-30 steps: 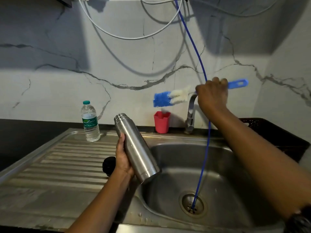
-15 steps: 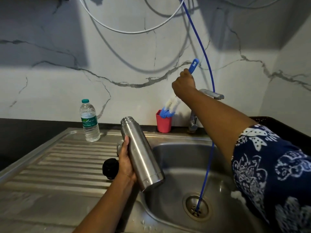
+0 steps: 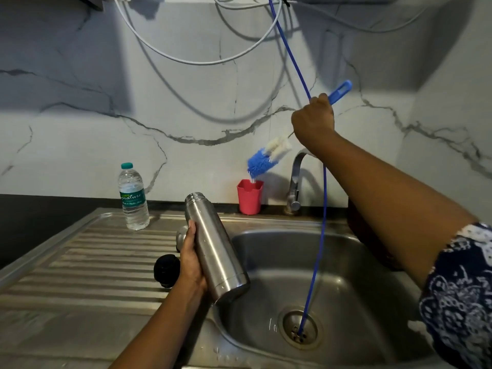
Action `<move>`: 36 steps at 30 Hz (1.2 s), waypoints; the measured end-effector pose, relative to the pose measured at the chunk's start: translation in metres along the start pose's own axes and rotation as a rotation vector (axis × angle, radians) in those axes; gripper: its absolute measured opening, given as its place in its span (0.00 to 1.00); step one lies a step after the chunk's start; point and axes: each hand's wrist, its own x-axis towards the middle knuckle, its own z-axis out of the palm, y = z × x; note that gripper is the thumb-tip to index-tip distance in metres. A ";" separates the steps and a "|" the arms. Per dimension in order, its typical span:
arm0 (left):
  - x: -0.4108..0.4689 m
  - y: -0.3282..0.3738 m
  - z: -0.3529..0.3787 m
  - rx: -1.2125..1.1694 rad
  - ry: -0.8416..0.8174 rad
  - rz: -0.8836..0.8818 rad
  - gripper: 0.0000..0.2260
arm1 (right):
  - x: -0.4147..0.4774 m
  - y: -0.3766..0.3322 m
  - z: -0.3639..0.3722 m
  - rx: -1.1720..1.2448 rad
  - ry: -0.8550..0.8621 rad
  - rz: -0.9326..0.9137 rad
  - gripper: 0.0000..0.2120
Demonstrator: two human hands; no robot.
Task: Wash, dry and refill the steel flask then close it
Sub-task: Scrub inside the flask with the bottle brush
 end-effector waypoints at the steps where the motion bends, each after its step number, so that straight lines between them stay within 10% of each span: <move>1: 0.000 0.000 0.000 0.004 0.007 0.005 0.31 | -0.007 0.005 0.001 0.038 -0.004 0.033 0.05; 14: 0.008 -0.005 0.007 0.072 -0.046 0.055 0.22 | -0.179 0.036 0.075 1.069 0.119 0.103 0.13; 24: 0.001 0.006 0.003 0.072 -0.074 0.048 0.43 | -0.155 -0.018 0.103 1.175 0.091 0.007 0.13; 30: 0.008 0.018 0.002 -0.044 -0.089 0.082 0.31 | -0.220 0.016 0.141 1.339 0.012 -0.221 0.19; 36: 0.005 0.018 0.002 -0.049 -0.148 0.096 0.30 | -0.186 -0.009 0.141 1.351 0.101 -0.074 0.12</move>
